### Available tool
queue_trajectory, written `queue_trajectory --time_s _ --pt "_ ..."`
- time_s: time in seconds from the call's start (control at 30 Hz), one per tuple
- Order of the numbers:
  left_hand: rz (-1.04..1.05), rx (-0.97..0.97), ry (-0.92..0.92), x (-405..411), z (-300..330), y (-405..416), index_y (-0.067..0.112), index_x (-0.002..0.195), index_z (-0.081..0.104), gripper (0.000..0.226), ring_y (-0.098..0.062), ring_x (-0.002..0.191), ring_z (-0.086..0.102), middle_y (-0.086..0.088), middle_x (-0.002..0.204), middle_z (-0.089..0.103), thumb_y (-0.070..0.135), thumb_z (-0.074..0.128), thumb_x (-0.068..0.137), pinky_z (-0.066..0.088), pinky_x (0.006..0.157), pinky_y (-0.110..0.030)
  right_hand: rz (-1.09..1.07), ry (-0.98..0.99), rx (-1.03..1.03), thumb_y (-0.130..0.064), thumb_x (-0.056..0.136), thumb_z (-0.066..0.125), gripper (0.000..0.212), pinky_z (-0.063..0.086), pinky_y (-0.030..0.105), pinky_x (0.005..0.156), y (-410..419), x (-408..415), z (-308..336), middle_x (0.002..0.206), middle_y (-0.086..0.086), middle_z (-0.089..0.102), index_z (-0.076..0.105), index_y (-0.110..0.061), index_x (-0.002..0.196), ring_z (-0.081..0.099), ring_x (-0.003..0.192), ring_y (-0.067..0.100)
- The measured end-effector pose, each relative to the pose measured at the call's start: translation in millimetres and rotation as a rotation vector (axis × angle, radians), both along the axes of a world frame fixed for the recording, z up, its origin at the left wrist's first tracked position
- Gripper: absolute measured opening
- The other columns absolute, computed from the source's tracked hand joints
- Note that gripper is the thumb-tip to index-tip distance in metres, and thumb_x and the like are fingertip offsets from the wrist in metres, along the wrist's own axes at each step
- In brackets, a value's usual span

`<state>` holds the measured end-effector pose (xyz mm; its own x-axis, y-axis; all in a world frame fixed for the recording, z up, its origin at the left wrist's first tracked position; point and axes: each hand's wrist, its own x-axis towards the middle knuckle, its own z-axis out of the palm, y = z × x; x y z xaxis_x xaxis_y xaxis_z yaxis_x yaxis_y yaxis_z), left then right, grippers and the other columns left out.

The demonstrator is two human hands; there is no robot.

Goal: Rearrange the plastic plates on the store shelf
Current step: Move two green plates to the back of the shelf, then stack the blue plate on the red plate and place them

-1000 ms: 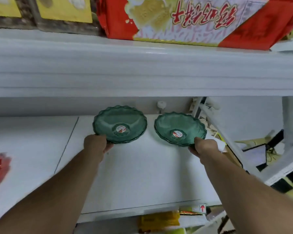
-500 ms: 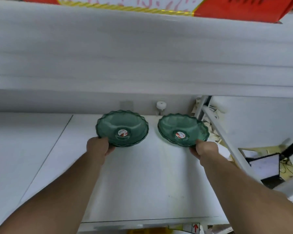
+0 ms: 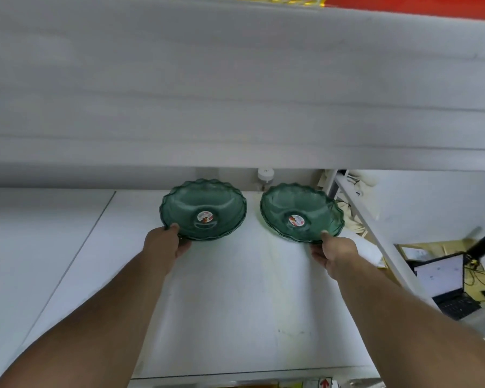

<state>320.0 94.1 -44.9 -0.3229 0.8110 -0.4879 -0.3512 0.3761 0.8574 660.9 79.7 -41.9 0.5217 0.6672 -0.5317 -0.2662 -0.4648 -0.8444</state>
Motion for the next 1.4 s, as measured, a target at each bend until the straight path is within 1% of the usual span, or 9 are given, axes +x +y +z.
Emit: queue_trajectory --time_s 0.13,0.23,0.33,0.47,0.67,0.83,1.17,1.27,1.4 --pt "-0.054 -0.07 0.096 -2 2 -8 0.002 0.127 0.05 0.04 -0.021 0.082 0.062 -0.011 0.103 0.056 0.029 0.056 0.098 0.055 0.095 -0.044 0.027 -0.105 -0.072 -0.035 0.097 0.057 0.033 0.058 0.047 0.089 -11 -6 1 0.075 0.011 0.062 0.059 -0.002 0.094 0.061 0.065 0.025" --pt "-0.127 -0.092 0.382 -10 9 -22 0.011 0.15 0.034 0.067 -0.026 0.102 0.063 -0.012 0.143 0.047 0.038 0.058 0.093 0.049 0.103 -0.042 0.095 -0.386 -0.115 -0.034 0.095 0.056 0.041 0.052 0.038 0.079 -31 -20 15 0.085 0.017 0.066 0.063 0.004 0.105 0.059 0.075 0.034" --pt "-0.303 -0.069 0.78 -13 16 -38 0.013 0.155 0.024 0.07 -0.03 0.14 0.039 -0.01 0.16 0.03 0.036 0.052 0.096 0.034 0.114 -0.037 0.208 -0.732 0.007 -0.033 0.095 0.056 0.044 0.046 0.037 0.089 -58 -39 23 0.119 0.019 0.068 0.06 -0.001 0.125 0.062 0.109 0.039" --pt "-0.537 -0.13 1.083 -40 28 -76 0.018 0.157 0.017 0.073 -0.026 0.15 0.021 -0.005 0.165 0.017 0.045 0.046 0.097 0.02 0.12 -0.038 0.671 -0.925 0.152 -0.039 0.094 0.057 0.057 0.041 0.035 0.104 -84 -89 40 0.139 0.014 0.06 0.052 -0.006 0.14 0.053 0.13 0.032" --pt "-0.621 -0.238 1.411 -106 59 -140 0.02 0.157 0.016 0.071 -0.028 0.15 0.019 -0.006 0.165 0.013 0.05 0.039 0.097 0.023 0.118 -0.043 1.249 -1.148 0.102 -0.059 0.098 0.036 0.079 0.014 0.037 0.122 -108 -185 56 0.166 0.008 0.019 0.019 -0.011 0.158 0.011 0.154 0.025" --pt "-0.542 -0.275 1.454 -195 72 -197 0.018 0.155 0.025 0.067 -0.03 0.145 0.029 -0.009 0.16 0.027 0.045 0.041 0.096 0.03 0.114 -0.044 1.438 -1.211 0.121 -0.062 0.098 0.027 0.081 0.012 0.038 0.124 -143 -287 62 0.168 0.006 0.009 0.008 -0.014 0.16 0.006 0.155 0.023" --pt "-0.311 -0.417 1.345 -385 88 -299 0.025 0.143 0.042 0.067 -0.036 0.126 0.051 -0.009 0.144 0.048 0.052 0.044 0.081 0.044 0.103 -0.048 1.62 -1.294 0.272 -0.06 0.099 0.027 0.078 0.014 0.041 0.124 -203 -487 78 0.168 0.009 0.011 0.013 -0.012 0.159 0.01 0.154 0.027" --pt "-0.247 -0.445 1.327 -426 87 -307 0.023 0.14 0.045 0.063 -0.033 0.124 0.053 -0.009 0.137 0.053 0.052 0.043 0.083 0.046 0.102 -0.047 1.639 -1.354 0.322 -0.061 0.098 0.027 0.077 0.019 0.044 0.123 -204 -528 82 0.167 0.009 0.015 0.016 -0.013 0.158 0.013 0.154 0.029" --pt "-0.194 -0.495 1.329 -470 87 -303 0.016 0.145 0.038 0.063 -0.034 0.131 0.048 -0.012 0.147 0.045 0.048 0.046 0.091 0.044 0.104 -0.045 1.617 -1.37 0.398 -0.062 0.096 0.031 0.074 0.027 0.046 0.119 -187 -572 83 0.163 0.008 0.03 0.026 -0.017 0.155 0.026 0.15 0.031"
